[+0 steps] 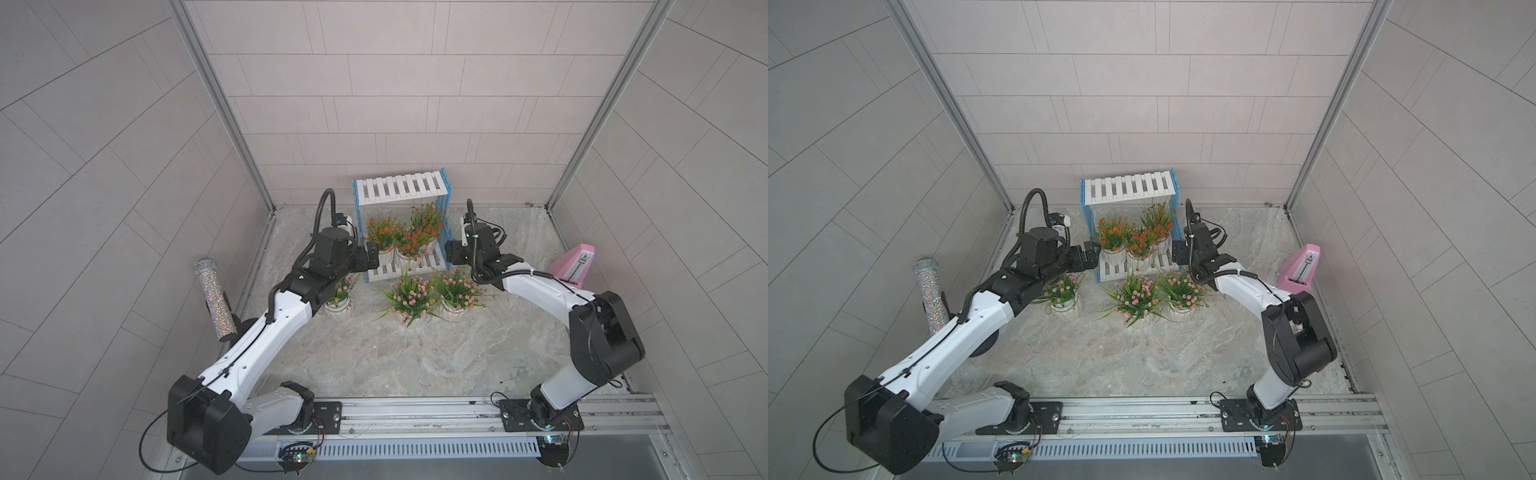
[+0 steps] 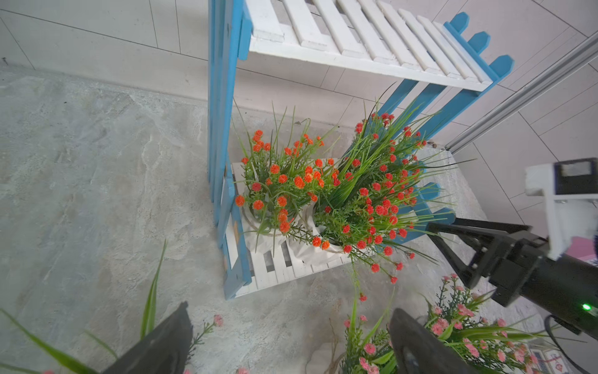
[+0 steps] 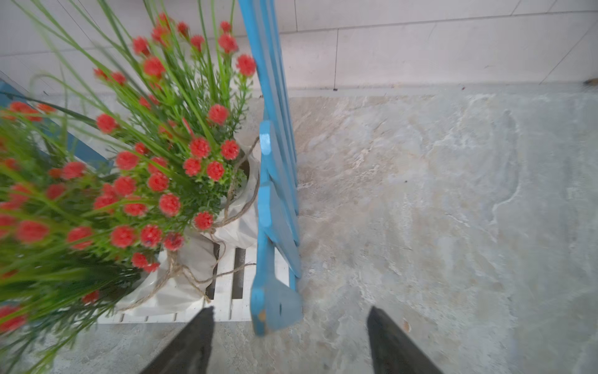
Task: Place the baby's breath potted plants on the rack by color
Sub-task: Adjust the rack at the center of the board, then pick up the baby's breath potted plant from the center of the board.
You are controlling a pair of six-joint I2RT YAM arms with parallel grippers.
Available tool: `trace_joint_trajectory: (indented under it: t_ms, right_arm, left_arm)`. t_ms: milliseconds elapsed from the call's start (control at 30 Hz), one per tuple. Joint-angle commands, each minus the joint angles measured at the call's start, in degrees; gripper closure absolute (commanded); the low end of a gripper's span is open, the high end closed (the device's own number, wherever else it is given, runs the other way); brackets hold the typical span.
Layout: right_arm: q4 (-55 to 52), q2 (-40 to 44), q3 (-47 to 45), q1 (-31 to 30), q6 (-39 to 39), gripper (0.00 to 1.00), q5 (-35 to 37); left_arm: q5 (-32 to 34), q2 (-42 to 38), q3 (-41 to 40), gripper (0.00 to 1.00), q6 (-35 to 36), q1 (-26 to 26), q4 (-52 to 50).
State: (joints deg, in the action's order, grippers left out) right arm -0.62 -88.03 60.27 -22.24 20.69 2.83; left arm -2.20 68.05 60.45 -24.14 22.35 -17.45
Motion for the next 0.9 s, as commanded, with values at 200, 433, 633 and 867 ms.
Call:
trace_joint_trajectory:
  t_ms: [200, 433, 633, 867]
  right_arm:
    - [-5.39, 14.16, 4.45, -7.71, -6.68, 0.11, -11.14]
    - [-3.76, 8.79, 3.19, -26.58, -11.72, 0.1, -12.85]
    - [3.68, -0.58, 2.61, -36.05, -12.26, 0.09, -10.81]
    - [12.74, -14.21, 6.86, -40.12, -11.77, 0.01, -8.61]
  left_arm:
    - [-12.77, 7.63, 13.77, 0.01, -2.18, -14.82, -12.5]
    - [-15.56, 9.1, 15.5, 0.01, -3.5, -23.2, -14.89]
    - [-11.03, 5.43, 12.86, 0.01, -3.2, -24.94, -15.64]
    - [-8.06, 1.29, 9.69, 0.01, -4.14, -25.51, -14.33]
